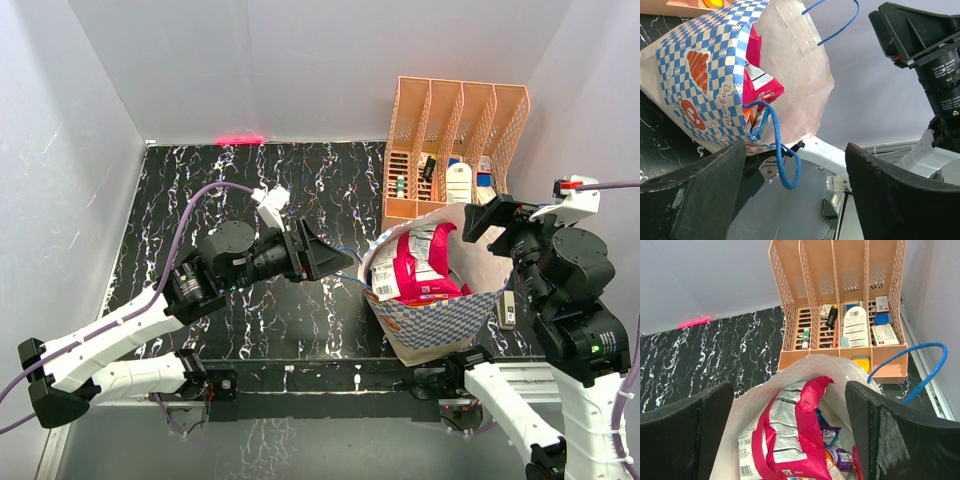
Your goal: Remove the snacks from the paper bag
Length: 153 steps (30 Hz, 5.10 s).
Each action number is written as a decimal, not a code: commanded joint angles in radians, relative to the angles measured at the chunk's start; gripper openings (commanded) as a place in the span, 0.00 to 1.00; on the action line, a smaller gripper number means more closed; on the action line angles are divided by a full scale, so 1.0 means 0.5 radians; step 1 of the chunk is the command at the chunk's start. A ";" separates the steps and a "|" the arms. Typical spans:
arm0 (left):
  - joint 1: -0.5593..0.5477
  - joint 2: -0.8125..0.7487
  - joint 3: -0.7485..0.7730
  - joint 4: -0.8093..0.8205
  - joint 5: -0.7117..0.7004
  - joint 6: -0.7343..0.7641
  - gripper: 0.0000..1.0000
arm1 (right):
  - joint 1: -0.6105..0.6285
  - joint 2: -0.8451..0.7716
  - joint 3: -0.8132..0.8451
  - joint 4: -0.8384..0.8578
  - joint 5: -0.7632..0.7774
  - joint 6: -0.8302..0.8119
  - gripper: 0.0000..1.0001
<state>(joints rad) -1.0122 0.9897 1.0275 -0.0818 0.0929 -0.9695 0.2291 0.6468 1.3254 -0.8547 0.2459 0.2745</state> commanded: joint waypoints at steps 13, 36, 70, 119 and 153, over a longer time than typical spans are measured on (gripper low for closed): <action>-0.013 0.041 0.013 0.042 0.012 -0.020 0.50 | 0.026 -0.027 -0.020 0.121 0.040 -0.040 0.98; -0.013 0.026 0.191 -0.287 -0.291 0.103 0.00 | 0.029 -0.023 -0.006 0.120 0.001 -0.041 0.98; -0.013 -0.172 0.542 -0.905 -1.005 0.393 0.00 | 0.029 -0.092 -0.040 0.147 -0.079 0.023 0.98; -0.013 -0.207 0.390 -0.761 -0.793 0.277 0.00 | 0.028 -0.192 -0.592 0.605 0.016 0.527 0.56; -0.013 -0.202 0.421 -0.802 -0.798 0.276 0.00 | 0.029 -0.195 -0.771 1.070 -0.038 0.464 0.41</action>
<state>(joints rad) -1.0225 0.9195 1.2137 -0.5335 -0.2855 -0.8303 0.2405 0.5449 0.9348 -0.4248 0.2359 0.5369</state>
